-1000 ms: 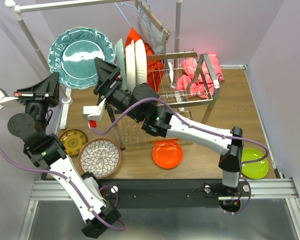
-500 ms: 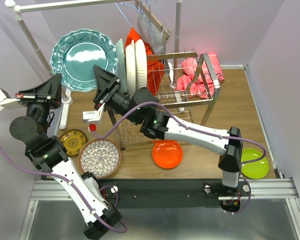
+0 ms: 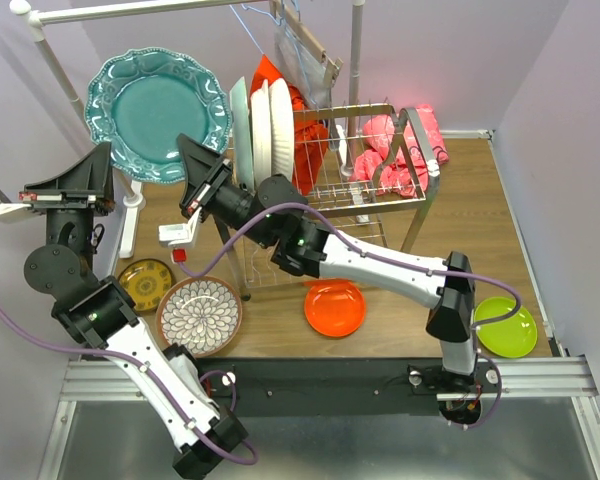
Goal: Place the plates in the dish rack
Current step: Pass the plate from the left arm to the right
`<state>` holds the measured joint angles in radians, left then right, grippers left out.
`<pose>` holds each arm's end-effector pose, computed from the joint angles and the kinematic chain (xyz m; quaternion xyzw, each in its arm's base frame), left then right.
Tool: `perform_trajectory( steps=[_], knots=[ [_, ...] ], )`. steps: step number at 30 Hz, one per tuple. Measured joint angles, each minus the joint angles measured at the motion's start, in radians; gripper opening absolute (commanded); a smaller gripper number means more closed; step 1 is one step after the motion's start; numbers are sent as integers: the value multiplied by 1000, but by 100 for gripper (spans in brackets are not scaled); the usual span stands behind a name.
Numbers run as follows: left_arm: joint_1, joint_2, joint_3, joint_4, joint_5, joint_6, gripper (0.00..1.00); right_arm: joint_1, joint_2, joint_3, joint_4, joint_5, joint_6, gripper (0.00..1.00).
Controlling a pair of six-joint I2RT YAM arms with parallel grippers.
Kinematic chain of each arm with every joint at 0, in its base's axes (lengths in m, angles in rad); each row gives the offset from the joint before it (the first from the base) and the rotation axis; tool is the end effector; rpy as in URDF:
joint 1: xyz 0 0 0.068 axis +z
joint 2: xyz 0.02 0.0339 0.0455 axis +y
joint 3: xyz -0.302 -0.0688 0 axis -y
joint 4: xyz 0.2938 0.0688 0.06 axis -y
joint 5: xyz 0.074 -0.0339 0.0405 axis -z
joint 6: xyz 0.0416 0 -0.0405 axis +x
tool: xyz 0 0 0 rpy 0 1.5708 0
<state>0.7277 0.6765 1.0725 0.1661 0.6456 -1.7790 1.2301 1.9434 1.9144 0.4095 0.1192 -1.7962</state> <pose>0.1086 0.0632 0.5284 -0.3487 0.4069 -0.5492 0.6413 0.1826 0.5002 0.4891 -0.5559 0.0815 -0.2629 0.7844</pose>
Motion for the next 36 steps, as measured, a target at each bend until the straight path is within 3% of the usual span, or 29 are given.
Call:
perform_trajectory(
  steps=[9, 18, 36],
  knots=[
    [11, -22, -52, 81, -66, -84, 47, -2, 62, 113, -25, -55, -18, 1],
    [-3, -72, -59, 162, 24, -147, 71, 2, 119, 302, -55, -134, -7, 1],
    [-3, -49, -97, 518, 71, -209, 72, -26, 139, 438, -69, -154, 9, 1]
  ],
)
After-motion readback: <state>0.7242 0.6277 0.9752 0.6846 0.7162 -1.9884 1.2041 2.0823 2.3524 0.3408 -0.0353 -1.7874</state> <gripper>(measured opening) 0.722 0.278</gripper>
